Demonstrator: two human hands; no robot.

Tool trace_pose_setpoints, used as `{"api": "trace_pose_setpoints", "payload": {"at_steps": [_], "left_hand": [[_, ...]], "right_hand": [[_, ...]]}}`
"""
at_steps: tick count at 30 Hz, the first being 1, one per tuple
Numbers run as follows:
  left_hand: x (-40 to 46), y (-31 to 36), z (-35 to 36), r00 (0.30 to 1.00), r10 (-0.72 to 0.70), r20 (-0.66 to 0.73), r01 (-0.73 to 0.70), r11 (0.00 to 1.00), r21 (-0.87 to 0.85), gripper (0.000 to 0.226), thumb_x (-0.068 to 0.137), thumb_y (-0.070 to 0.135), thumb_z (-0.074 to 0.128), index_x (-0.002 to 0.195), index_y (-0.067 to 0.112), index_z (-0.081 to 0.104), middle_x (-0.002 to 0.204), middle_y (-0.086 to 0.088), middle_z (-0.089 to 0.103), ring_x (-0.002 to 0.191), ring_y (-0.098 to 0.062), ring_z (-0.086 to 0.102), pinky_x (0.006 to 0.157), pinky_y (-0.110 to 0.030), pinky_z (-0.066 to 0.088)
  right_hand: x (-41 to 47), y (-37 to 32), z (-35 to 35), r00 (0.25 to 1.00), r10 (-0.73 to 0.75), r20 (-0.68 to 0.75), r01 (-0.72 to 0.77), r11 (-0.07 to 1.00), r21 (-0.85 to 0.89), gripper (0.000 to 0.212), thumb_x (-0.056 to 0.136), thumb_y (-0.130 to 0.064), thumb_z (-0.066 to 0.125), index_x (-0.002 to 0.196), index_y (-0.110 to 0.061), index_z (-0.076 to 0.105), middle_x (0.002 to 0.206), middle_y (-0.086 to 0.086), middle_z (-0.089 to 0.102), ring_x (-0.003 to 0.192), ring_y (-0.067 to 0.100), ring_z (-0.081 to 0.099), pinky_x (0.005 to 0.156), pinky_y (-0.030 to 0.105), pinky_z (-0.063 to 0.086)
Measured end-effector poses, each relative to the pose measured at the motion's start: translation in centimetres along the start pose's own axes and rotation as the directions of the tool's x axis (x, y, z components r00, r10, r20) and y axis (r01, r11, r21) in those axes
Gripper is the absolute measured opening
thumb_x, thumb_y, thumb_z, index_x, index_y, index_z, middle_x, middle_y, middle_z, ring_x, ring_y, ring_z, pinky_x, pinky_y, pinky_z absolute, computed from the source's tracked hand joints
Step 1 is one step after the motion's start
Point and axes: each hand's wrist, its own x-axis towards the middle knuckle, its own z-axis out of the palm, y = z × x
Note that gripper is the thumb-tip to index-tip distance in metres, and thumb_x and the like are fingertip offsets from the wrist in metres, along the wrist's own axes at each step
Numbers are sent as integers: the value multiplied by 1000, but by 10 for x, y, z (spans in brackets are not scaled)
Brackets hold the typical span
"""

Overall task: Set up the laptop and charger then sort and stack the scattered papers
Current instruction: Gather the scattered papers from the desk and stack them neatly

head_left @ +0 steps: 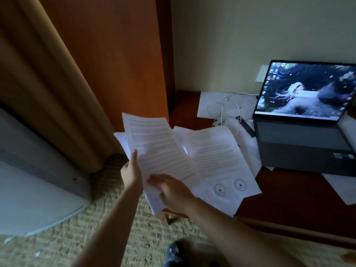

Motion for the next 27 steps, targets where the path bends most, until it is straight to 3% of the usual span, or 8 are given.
{"api": "trace_pose_setpoints", "payload": {"at_steps": [3, 5, 7, 10, 14, 20, 24, 27], "left_hand": [[16, -13, -8, 997, 77, -17, -69, 958, 278, 14, 85, 10, 61, 72, 5, 60, 72, -8, 58, 79, -27, 59, 70, -34, 46], [17, -19, -13, 992, 126, -26, -108, 927, 359, 18, 82, 4, 54, 64, 7, 54, 64, -5, 53, 70, -25, 54, 65, -32, 43], [16, -20, -16, 979, 203, -23, -178, 902, 394, 16, 79, 2, 51, 64, 7, 53, 62, -3, 51, 64, -23, 50, 61, -30, 41], [13, -16, -19, 943, 329, 45, -310, 824, 474, 11, 77, -1, 50, 70, 7, 53, 65, -2, 52, 60, -18, 48, 56, -28, 37], [12, -11, -20, 890, 430, 153, -445, 744, 499, 22, 77, -2, 52, 95, 9, 58, 84, -3, 59, 79, -21, 54, 70, -29, 39], [8, 10, -25, 862, 497, 100, -505, 824, 255, 33, 75, 0, 54, 104, 14, 62, 89, 0, 65, 84, -18, 62, 72, -33, 51], [5, 37, -27, 931, 366, 15, -356, 914, -195, 26, 76, -3, 57, 97, 11, 64, 80, 1, 61, 73, -12, 58, 66, -28, 49], [9, 34, -26, 970, 211, 120, -182, 959, -218, 29, 79, -8, 61, 96, 15, 64, 78, -3, 60, 68, -16, 57, 62, -25, 47]], "right_hand": [[-6, 0, -3, 989, 144, 46, -149, 981, 125, 48, 92, -49, 50, 135, -26, 52, 141, -5, 50, 130, 12, 44, 106, 26, 35], [-6, 11, -9, 907, 344, -243, -291, 929, 229, 49, 88, -57, 47, 119, -23, 63, 122, -3, 62, 115, 15, 55, 95, 24, 41], [-6, 36, -15, 764, 425, -486, -465, 885, 43, 42, 86, -45, 52, 114, -15, 60, 113, 4, 62, 110, 24, 55, 91, 30, 43], [-15, 65, -15, 655, 713, -249, -753, 643, -139, 69, 86, -37, 54, 145, -15, 24, 146, 14, 29, 135, 37, 28, 107, 49, 31], [-20, 71, -3, 568, 819, -81, -810, 539, -229, 85, 91, -32, 56, 150, -18, -4, 156, 20, 0, 141, 41, 11, 108, 54, 30], [-17, 72, -19, 594, 797, -109, -804, 589, -76, 77, 94, -20, 49, 151, -16, -2, 150, 20, 18, 129, 38, 37, 100, 43, 43], [-19, 66, -18, 565, 821, 82, -795, 569, -211, 96, 88, -15, 55, 148, -22, -19, 155, 22, -15, 142, 43, 1, 110, 52, 28], [-23, 65, -9, 584, 810, 55, -764, 571, -303, 96, 89, -10, 54, 148, -23, -20, 153, 24, -21, 142, 44, -4, 108, 54, 30]]}}
